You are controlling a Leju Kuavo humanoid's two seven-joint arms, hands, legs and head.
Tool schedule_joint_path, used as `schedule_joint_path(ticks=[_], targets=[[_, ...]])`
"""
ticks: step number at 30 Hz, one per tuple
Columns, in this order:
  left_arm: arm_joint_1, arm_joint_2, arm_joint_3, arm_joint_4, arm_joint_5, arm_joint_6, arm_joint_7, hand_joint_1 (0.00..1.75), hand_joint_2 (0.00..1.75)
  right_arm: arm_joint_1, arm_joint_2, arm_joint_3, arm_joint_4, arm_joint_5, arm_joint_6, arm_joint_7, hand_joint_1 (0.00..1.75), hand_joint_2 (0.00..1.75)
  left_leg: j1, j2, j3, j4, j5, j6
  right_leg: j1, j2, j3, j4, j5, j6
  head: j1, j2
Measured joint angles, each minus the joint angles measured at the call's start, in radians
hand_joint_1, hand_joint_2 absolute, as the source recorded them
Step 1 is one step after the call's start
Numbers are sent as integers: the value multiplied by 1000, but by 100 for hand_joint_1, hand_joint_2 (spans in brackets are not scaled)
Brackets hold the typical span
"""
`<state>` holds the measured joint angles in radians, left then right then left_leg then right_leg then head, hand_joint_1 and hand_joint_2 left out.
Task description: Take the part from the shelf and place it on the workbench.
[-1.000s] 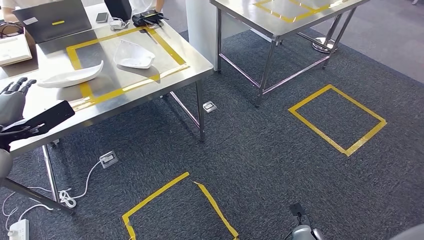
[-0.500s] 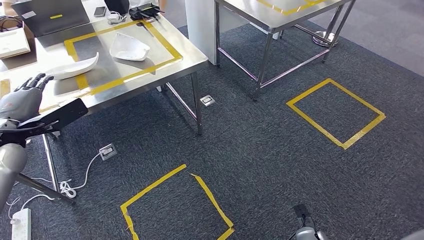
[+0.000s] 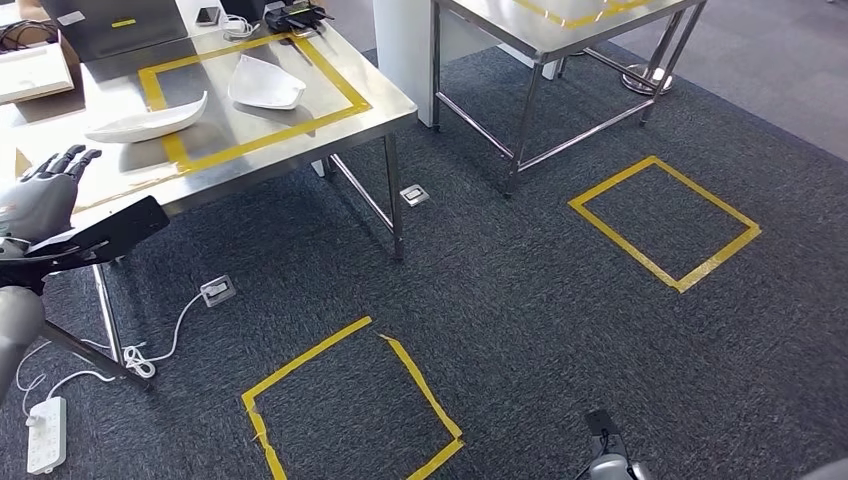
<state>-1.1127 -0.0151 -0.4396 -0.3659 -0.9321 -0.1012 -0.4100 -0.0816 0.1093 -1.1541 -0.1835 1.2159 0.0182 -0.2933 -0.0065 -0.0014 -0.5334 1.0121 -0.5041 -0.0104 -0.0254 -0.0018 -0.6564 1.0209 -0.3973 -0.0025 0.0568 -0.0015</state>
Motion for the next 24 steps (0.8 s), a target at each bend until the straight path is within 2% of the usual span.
schedule_joint_path(ticks=[3, 6, 20, 24], targets=[[1, 1, 0, 0, -1, 4, 14, 0, 175, -1, -1, -1, 0, -2, -2, 6, 0, 175, -1, -2, -10, 3, 9, 8, -1, 0, -2, -11, 22, 19, 1, 0], [2, 1, 0, 0, -4, 5, 23, 0, 175, -1, -1, -1, 0, -1, -7, 12, 0, 175, -2, -3, -15, 5, 13, 11, -1, 0, -3, -17, 31, 25, 0, 0], [5, 1, 0, 1, -7, 1, 29, 0, 175, -3, -1, 0, 0, 1, -18, 26, 0, 175, -2, -2, -22, 6, 13, 11, -1, 0, -7, -18, 33, 28, 0, 0], [62, 1, 2, 2, 25, 2, 48, 0, 175, 5, -3, 32, -3, -49, -18, 36, 0, 175, -2, -2, -26, 5, 13, 11, -1, 1, -7, -17, 32, 30, 0, 0]])
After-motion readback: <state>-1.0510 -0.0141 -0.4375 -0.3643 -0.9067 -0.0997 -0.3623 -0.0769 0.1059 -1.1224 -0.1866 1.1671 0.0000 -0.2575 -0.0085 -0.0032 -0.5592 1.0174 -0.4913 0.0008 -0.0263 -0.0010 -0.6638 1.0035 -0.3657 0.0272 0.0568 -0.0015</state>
